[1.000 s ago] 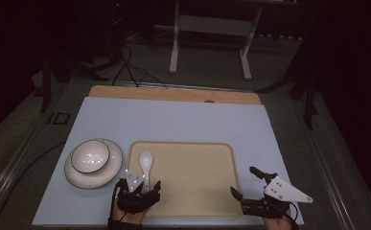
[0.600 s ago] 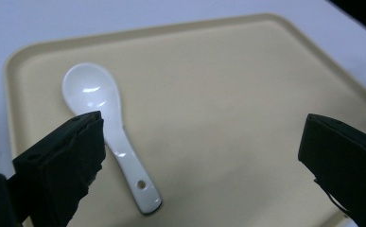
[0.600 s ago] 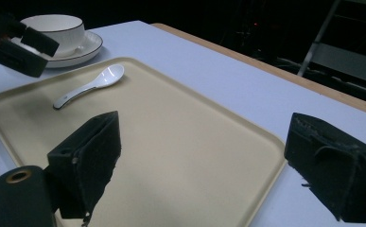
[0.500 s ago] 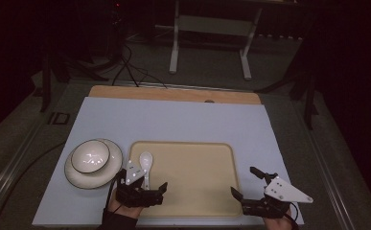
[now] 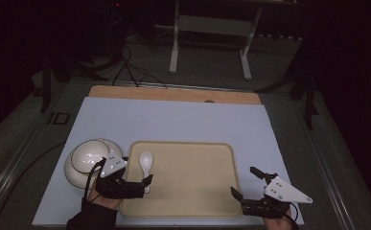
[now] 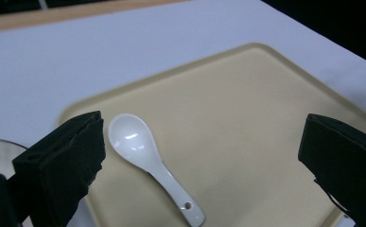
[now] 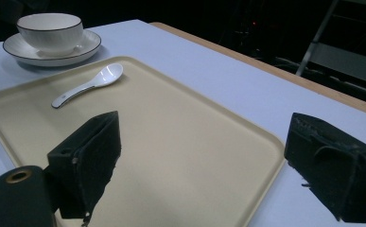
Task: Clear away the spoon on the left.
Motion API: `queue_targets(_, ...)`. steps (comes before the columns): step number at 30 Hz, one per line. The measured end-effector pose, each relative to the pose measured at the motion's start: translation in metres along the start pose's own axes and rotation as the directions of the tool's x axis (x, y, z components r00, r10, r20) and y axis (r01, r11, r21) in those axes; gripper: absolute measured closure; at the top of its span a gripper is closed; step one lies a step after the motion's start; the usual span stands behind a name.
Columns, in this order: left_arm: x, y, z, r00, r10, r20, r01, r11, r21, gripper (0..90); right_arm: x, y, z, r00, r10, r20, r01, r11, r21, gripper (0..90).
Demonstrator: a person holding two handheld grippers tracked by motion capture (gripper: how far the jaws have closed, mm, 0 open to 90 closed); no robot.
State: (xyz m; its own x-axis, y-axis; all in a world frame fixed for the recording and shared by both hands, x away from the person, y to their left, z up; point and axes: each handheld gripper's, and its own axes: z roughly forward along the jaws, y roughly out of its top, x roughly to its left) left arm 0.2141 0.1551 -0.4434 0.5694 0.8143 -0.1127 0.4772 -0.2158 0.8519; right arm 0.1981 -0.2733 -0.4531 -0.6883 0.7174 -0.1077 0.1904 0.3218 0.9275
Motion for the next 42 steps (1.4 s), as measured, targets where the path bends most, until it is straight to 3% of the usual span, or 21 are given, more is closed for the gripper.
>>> queue_targets(7,0.011,0.003,-0.014,0.9991,0.042,0.009,-0.042,0.9991,0.000,2.1,0.000,0.000,0.000,1.0000,-0.002,0.000,0.002,1.000,0.001,11.6)
queue_targets(17,0.028,-0.012,-0.026,0.9998,0.021,0.001,-0.021,0.9998,-0.006,2.1,0.001,0.000,0.000,0.9999,-0.011,0.001,0.011,1.000,0.006,11.6)
queue_targets(26,0.037,-0.023,-0.036,0.9991,0.035,-0.021,-0.035,0.9993,-0.010,2.1,0.001,0.000,0.001,0.9999,-0.014,0.002,0.014,1.000,0.008,11.6)
queue_targets(34,0.045,-0.039,-0.036,0.9992,0.018,-0.037,-0.018,0.9998,-0.010,2.1,0.001,0.000,0.001,0.9999,-0.014,-0.004,0.014,1.000,0.010,11.6)
queue_targets(42,0.045,-0.052,-0.032,0.9986,0.031,-0.042,-0.031,0.9995,-0.001,2.1,0.001,-0.001,0.002,0.9999,-0.010,-0.012,0.010,1.000,0.017,11.5)
